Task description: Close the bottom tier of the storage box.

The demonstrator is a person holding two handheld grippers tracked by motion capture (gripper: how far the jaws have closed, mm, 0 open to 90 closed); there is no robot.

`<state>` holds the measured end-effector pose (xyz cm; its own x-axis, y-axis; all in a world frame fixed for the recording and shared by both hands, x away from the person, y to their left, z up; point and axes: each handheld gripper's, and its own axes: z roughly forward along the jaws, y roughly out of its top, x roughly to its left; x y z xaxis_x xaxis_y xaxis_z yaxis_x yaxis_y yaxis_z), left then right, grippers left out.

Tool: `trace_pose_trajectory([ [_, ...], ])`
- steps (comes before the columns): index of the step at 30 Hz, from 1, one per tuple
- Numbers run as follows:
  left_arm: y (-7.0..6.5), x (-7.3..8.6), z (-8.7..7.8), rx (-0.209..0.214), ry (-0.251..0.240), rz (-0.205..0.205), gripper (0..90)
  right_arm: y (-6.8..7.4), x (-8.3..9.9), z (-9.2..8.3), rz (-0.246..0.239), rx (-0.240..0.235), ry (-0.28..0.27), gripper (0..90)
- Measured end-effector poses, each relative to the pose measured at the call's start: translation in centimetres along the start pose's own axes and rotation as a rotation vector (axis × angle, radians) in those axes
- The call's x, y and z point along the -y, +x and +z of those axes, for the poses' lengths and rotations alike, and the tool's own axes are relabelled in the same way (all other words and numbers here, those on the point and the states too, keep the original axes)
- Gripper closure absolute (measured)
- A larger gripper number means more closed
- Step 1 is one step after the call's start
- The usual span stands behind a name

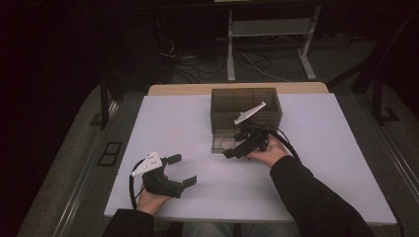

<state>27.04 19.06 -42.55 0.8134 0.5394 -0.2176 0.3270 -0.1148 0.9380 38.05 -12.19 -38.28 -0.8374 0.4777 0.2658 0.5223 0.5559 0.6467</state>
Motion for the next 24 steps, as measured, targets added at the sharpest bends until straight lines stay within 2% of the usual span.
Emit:
trace_pose_trajectory([
  [3,0.0,0.0,0.0,0.0,0.001,0.001,0.0,0.4,0.5,-0.4,-0.007,-0.019,0.002,11.0],
  [6,0.0,0.0,0.0,0.0,0.001,0.001,0.0,0.7,0.9,-0.7,-0.019,-0.031,0.008,1.7],
  [24,-0.1,0.0,0.0,0.001,0.003,0.001,0.0,1.8,3.6,-1.3,-0.068,-0.085,0.069,1.8],
])
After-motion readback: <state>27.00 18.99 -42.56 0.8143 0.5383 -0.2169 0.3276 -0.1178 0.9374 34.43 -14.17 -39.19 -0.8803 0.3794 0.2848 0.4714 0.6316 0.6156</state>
